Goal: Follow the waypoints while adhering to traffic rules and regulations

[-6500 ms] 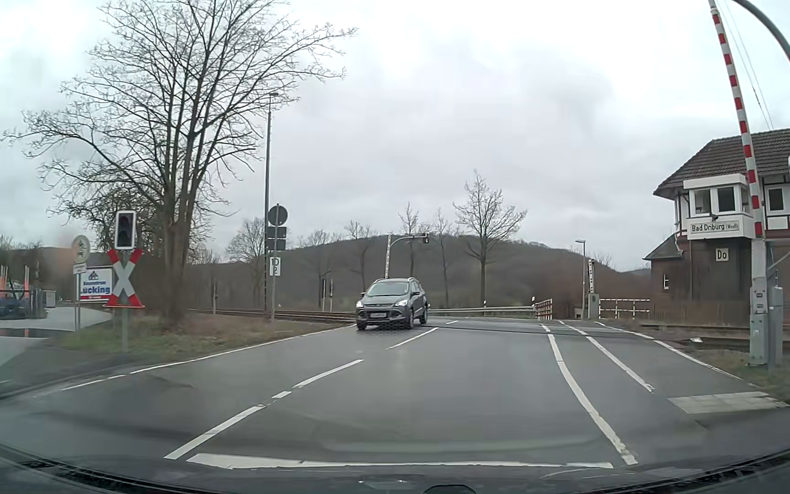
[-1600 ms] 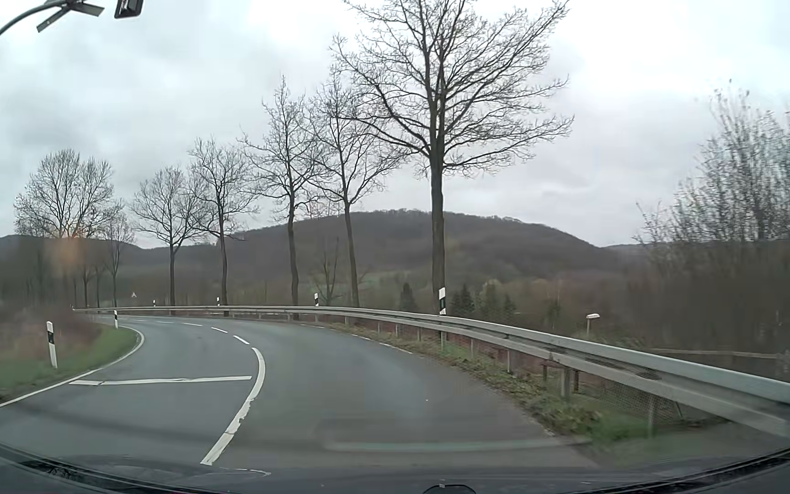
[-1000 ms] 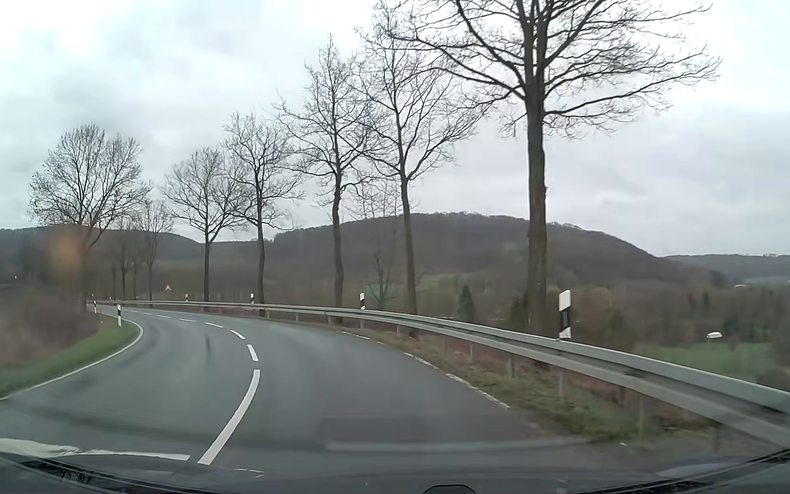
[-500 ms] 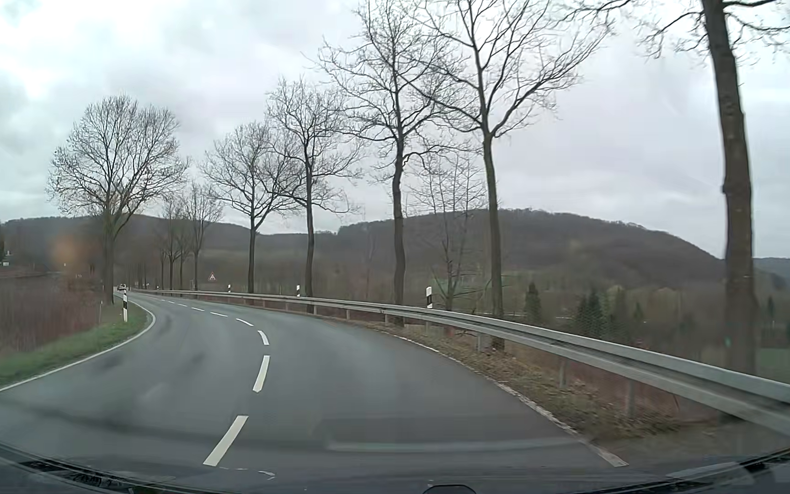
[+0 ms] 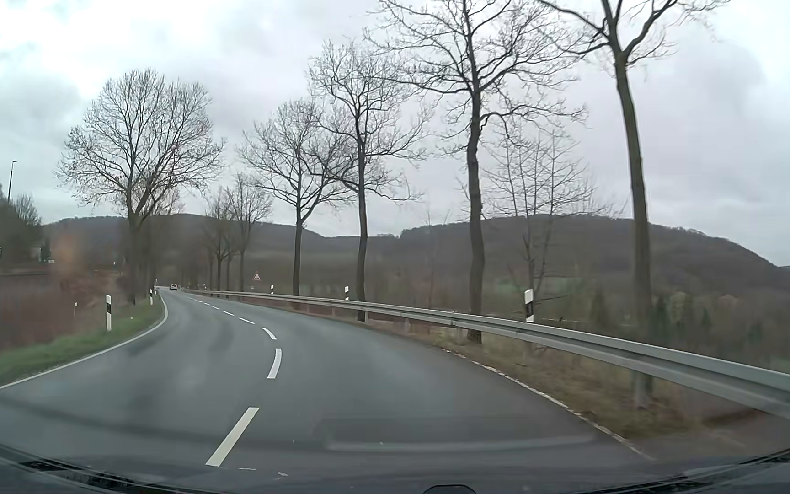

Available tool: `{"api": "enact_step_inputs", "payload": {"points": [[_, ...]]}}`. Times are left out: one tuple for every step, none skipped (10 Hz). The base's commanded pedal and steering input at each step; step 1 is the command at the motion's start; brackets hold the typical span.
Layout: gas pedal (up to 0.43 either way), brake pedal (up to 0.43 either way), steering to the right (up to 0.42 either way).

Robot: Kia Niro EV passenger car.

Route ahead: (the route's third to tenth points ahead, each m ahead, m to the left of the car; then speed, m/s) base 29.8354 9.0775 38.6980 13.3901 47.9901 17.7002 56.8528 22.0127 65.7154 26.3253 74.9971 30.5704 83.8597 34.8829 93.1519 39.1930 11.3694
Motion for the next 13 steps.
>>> {"api": "enact_step_inputs", "payload": {"points": [[0.339, 0.0, -0.094], [0.339, 0.0, -0.087], [0.339, 0.0, -0.085], [0.311, 0.0, -0.087], [0.299, 0.0, -0.091], [0.299, 0.0, -0.097], [0.287, 0.0, -0.1], [0.26, 0.0, -0.101], [0.248, 0.0, -0.1], [0.24, 0.0, -0.097], [0.24, 0.0, -0.093], [0.24, 0.0, -0.088], [0.24, 0.0, -0.082]]}}
